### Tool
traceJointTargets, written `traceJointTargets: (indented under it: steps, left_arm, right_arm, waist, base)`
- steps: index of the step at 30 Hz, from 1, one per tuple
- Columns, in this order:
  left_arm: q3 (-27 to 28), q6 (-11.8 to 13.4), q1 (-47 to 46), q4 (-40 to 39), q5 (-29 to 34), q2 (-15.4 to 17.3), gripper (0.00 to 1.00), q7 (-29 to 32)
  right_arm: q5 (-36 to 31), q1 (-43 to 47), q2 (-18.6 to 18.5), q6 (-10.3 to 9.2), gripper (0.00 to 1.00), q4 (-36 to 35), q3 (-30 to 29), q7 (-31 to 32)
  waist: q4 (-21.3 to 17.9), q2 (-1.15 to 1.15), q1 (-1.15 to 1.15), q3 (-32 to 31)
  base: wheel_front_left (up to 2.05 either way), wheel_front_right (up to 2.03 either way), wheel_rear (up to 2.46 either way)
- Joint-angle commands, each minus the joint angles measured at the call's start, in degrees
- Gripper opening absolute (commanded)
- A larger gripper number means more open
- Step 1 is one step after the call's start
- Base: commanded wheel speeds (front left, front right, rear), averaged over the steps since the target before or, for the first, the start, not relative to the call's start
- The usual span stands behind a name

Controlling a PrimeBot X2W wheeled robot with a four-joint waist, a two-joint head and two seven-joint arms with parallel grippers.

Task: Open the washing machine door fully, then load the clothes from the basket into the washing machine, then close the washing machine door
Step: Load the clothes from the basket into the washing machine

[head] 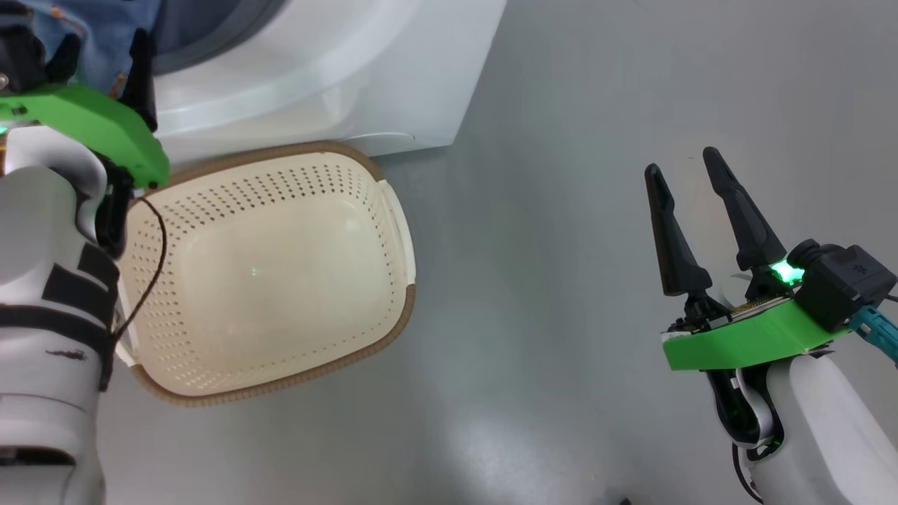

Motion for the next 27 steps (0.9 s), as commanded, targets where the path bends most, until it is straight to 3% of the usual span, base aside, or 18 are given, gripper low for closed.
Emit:
traceJointTargets:
  steps: [1, 4, 9, 10, 11, 12, 20, 27]
  left_arm:
    - [0.5, 0.7, -1.72, 0.32, 0.18, 2.62, 1.0, 1.27]
    - [0.42, 2.33, -3.0, 1.57, 0.22, 2.98, 1.0, 2.31]
    - [0.18, 2.91, -3.76, 2.51, 0.07, 2.99, 0.98, 3.07]
    - [0.09, 2.91, -3.84, 2.68, 0.05, 2.99, 0.5, 3.2]
    - [0.01, 2.79, -3.89, 2.86, -0.02, 2.96, 0.29, 3.43]
    - [-0.16, 2.61, -3.91, 3.03, 0.0, 2.98, 0.0, 3.78]
    - [-0.91, 1.87, -4.71, 3.55, -0.17, 3.16, 0.0, 2.96]
    - [-2.35, 0.49, -6.43, 1.48, 0.74, 3.35, 0.0, -3.37]
  right_arm:
    - [-0.62, 0.22, 0.2, 0.26, 1.0, -1.42, 0.49, -0.46]
    - [-0.74, 0.22, 0.27, 0.26, 1.0, -1.43, 0.38, -0.46]
    - [-0.84, 0.23, 0.32, 0.26, 1.0, -1.32, 0.43, -0.46]
    - [-0.86, 0.24, 0.31, 0.26, 1.0, -1.27, 0.45, -0.46]
    - [-0.87, 0.24, 0.31, 0.26, 1.0, -1.21, 0.48, -0.46]
    - [-0.89, 0.24, 0.29, 0.26, 1.0, -1.16, 0.52, -0.46]
    - [-0.73, 0.13, -0.09, 0.26, 1.0, -0.72, 0.64, -0.46]
    - [-0.6, -0.06, -0.02, 0.26, 1.0, -0.82, 0.98, -0.46]
  waist:
    - [-0.44, 0.0, -0.01, 0.55]
    - [-0.5, 0.0, -0.01, 0.78]
    - [-0.43, 0.0, -0.01, 0.82]
    - [-0.4, 0.0, -0.01, 0.78]
    - [-0.37, 0.0, -0.01, 0.74]
    - [-0.34, 0.0, -0.01, 0.69]
    - [-0.06, 0.0, -0.01, 0.48]
    - [-0.34, 0.0, -0.01, 0.89]
  base:
    - [0.0, 0.0, 0.0]
    - [0.0, 0.0, 0.0]
    - [0.0, 0.0, 0.0]
    - [0.0, 0.0, 0.0]
    - [0.0, 0.0, 0.0]
    - [0.0, 0.0, 0.0]
    - [0.0, 0.0, 0.0]
    - [0.0, 0.0, 0.0]
